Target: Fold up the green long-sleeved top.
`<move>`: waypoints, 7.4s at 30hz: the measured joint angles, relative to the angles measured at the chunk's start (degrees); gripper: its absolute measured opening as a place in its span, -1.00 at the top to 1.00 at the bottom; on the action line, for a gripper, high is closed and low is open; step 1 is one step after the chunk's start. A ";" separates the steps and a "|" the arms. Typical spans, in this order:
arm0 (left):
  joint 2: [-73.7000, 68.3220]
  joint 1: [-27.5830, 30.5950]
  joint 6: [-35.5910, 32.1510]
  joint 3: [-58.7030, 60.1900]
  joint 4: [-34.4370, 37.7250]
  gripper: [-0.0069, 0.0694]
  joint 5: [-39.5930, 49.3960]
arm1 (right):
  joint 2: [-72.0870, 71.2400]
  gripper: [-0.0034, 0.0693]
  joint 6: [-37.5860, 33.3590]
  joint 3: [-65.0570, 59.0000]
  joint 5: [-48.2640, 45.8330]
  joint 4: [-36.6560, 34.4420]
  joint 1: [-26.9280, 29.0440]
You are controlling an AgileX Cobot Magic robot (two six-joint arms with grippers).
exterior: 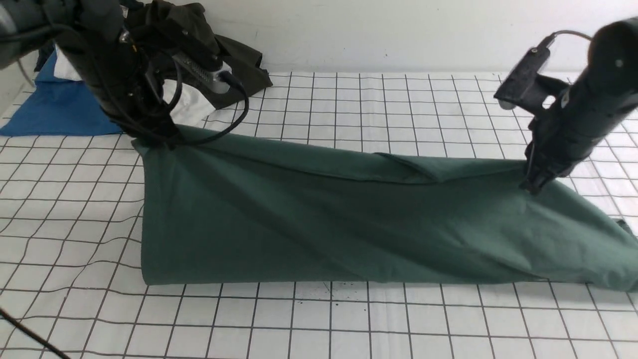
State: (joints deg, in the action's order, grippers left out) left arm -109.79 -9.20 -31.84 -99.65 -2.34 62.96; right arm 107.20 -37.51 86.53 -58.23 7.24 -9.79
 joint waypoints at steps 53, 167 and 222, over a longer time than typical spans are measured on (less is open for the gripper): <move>-15.32 -4.07 3.92 -17.74 23.17 0.84 7.69 | 4.88 -0.62 38.28 -15.43 10.63 -8.95 21.98; 102.36 -1.15 16.50 73.94 11.79 0.84 -20.14 | -103.75 0.95 44.56 -52.00 16.21 -3.90 -25.73; 102.38 -1.15 16.50 73.94 12.02 0.84 -19.80 | -107.78 0.95 40.40 -88.00 38.16 -7.24 16.42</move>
State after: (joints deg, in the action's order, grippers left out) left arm -7.41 -10.35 -15.33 -25.71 9.68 43.15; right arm -0.57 2.88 -1.47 -20.07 0.00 6.63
